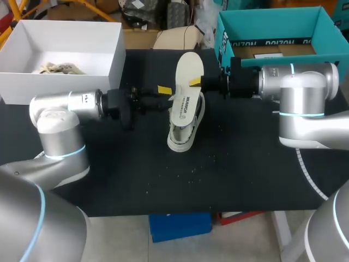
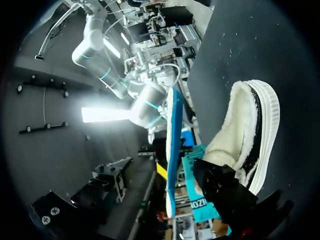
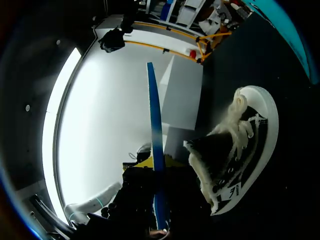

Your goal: Take the shoe out of the shoebox, open the shoe tongue, remove and reinsert the insole, then place the shoe into the shoebox

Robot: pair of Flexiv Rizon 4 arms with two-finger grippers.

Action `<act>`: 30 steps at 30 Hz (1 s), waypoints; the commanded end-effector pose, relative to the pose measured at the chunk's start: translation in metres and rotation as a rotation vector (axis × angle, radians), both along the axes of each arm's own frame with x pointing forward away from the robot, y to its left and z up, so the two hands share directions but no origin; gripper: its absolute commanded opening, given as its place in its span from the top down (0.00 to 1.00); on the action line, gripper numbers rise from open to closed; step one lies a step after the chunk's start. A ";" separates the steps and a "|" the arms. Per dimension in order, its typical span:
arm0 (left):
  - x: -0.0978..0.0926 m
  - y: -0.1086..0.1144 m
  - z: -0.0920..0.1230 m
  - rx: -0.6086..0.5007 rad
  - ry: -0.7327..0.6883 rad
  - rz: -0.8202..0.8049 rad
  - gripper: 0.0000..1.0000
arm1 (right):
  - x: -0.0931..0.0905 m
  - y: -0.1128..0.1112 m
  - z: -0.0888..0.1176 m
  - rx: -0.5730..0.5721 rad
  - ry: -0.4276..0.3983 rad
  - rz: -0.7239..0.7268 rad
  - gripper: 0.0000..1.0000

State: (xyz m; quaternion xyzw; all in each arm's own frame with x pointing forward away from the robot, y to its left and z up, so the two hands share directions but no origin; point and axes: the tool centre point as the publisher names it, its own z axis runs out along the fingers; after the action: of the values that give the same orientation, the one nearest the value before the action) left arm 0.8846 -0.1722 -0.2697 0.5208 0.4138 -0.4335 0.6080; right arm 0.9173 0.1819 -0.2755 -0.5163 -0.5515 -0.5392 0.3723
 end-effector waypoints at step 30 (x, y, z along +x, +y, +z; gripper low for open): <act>0.025 -0.043 -0.006 0.099 -0.062 -0.106 0.64 | 0.000 0.001 0.000 -0.001 0.000 -0.002 1.00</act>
State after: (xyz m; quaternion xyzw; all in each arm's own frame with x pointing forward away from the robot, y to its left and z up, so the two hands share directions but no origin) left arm 0.9066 -0.2120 -0.2737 0.5820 0.3905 -0.4267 0.5716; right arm 0.9173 0.1819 -0.2755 -0.5163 -0.5515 -0.5392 0.3722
